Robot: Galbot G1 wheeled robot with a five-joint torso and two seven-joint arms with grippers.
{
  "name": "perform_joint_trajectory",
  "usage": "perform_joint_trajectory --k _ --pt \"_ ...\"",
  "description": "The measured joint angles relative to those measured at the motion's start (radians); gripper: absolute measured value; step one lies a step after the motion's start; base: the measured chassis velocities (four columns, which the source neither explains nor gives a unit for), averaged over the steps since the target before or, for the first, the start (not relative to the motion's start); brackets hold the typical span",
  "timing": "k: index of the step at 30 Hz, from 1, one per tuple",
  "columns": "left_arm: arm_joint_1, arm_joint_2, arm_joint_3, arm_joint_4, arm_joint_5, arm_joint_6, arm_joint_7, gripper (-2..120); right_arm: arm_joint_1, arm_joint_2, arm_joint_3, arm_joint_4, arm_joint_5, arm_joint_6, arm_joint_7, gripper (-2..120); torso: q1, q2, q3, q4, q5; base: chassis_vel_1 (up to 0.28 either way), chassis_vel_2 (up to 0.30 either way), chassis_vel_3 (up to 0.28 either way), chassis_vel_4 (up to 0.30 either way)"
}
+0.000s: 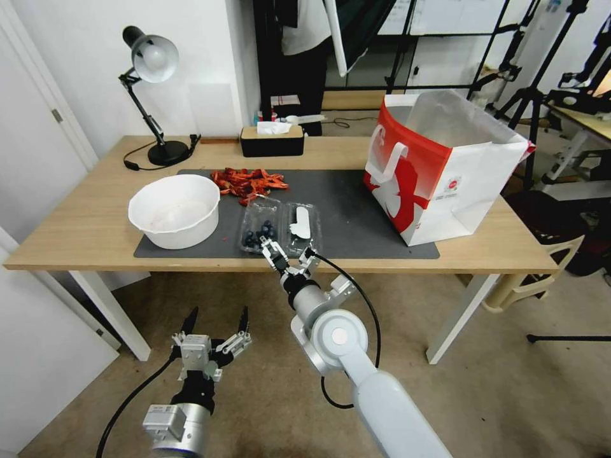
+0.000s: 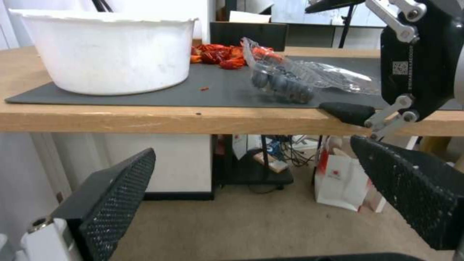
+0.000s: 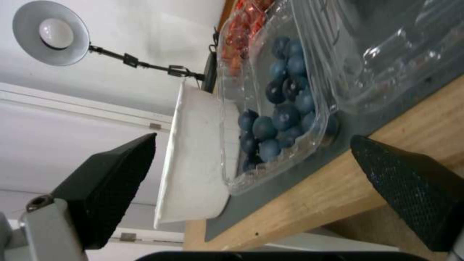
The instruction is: Close the takeout container lid, then place the container into the takeout bag.
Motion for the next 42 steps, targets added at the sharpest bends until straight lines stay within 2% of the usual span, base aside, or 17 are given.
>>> perform_joint_trajectory --k 31,39,42 --pt "0.004 0.0 0.006 0.002 0.001 -0.004 0.0 100 0.03 -0.011 0.062 -0.005 -0.004 0.018 0.01 100 0.0 0.0 0.0 0.0 0.0 0.0 0.0 0.0 0.0" --pt "0.002 0.0 0.007 0.006 0.002 -0.004 0.0 100 0.032 -0.037 0.069 0.028 -0.077 0.02 0.015 100 0.0 0.0 0.0 0.0 0.0001 0.0 0.0 0.0 0.0" --pt "0.002 -0.002 0.007 0.006 0.003 -0.004 0.0 100 0.043 -0.049 0.067 0.034 -0.175 0.013 0.017 100 0.0 0.0 0.0 0.0 0.0001 0.0 0.0 0.0 0.0"
